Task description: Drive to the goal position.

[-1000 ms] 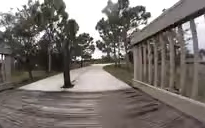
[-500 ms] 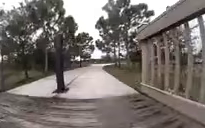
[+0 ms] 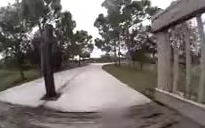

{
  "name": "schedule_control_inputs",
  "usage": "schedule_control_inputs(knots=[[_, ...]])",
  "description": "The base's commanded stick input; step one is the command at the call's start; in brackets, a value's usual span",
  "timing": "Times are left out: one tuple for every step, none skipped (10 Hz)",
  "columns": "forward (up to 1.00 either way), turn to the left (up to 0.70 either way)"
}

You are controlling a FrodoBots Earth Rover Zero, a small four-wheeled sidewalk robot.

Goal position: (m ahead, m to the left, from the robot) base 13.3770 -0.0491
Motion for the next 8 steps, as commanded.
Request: schedule_control_inputs(knots=[[0.85,0.13],[0.85,0.34],[0.85,0.34],[0.85,0.34],[0.85,0.34],[0.85,0.34],[0.85,0.34],[0.85,0.34]])
